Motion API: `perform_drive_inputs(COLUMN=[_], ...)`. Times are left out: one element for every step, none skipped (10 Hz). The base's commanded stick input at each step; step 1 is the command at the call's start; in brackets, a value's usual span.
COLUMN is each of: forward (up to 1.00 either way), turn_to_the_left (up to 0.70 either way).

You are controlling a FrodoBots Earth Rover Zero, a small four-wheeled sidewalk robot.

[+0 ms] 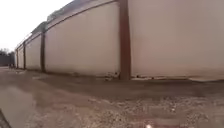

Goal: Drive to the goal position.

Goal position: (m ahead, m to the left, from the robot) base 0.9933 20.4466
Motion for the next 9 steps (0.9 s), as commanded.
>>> perform_drive_inputs(forward=[1.00, 1.00, 1.00, 1.00, 1.00, 1.00, 1.00, 1.00, 1.00], turn_to_the_left=[0.52, 0.52, 0.52, 0.52, 0.52, 0.52, 0.52, 0.52, 0.52])
